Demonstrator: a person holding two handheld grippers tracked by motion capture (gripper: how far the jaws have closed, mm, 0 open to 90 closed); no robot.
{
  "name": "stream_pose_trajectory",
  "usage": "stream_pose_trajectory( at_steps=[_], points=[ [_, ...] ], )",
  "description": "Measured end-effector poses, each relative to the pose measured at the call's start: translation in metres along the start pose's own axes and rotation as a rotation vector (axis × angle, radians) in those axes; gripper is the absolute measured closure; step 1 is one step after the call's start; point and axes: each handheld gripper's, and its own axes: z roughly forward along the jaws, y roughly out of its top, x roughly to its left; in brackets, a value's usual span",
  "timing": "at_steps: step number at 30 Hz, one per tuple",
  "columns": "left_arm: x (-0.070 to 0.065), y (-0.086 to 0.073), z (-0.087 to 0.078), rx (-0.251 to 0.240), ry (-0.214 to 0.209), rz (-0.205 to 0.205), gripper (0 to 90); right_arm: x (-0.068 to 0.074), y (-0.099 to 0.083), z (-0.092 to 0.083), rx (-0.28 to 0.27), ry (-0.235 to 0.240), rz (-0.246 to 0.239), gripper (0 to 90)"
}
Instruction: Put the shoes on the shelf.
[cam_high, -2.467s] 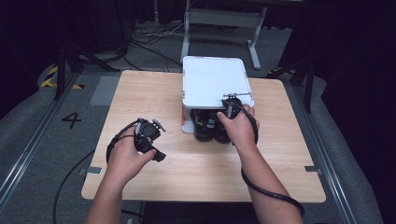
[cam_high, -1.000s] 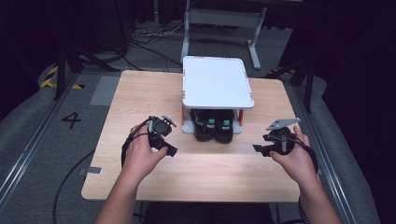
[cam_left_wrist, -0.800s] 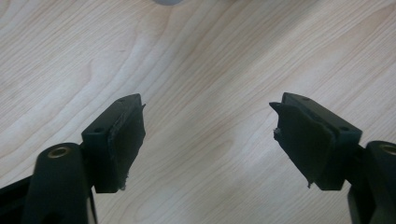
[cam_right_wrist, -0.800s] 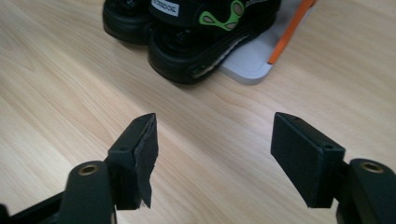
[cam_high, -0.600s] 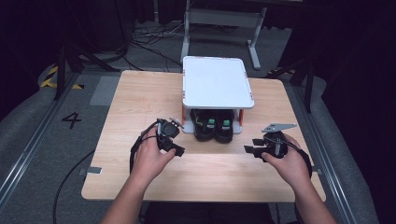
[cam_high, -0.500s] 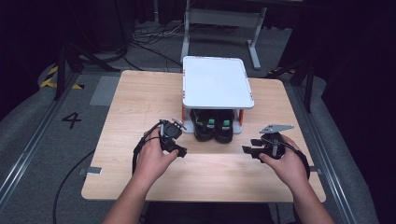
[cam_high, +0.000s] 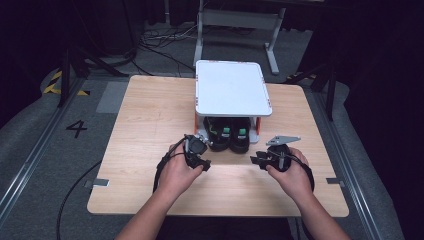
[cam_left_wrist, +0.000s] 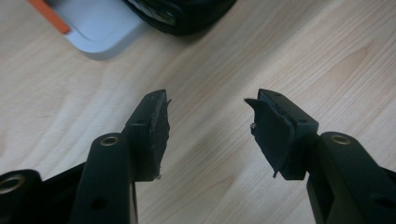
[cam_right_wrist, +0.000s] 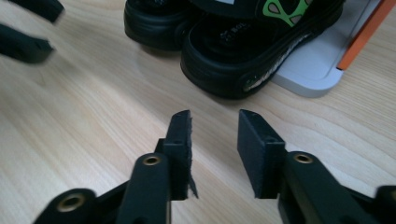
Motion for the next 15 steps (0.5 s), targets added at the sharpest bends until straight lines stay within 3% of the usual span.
stream_pose_trajectory(
  at_steps=[2,7,11,15],
  points=[
    [-0.003,0.000,0.007,-0.072,0.018,-0.016,50.1,0.001,-0.001,0.004,-0.023,0.000,0.002,67.6],
    [-0.006,0.007,0.020,-0.135,-0.012,-0.037,52.1,0.001,-0.001,0.018,-0.067,-0.001,0.005,68.3],
    [-0.004,0.015,0.029,-0.133,-0.016,-0.028,54.5,0.001,0.005,0.027,-0.053,-0.013,0.008,76.0],
    [0.000,0.023,0.031,-0.098,-0.002,-0.030,67.8,-0.002,0.008,0.037,-0.024,-0.022,-0.004,84.2]
  ],
)
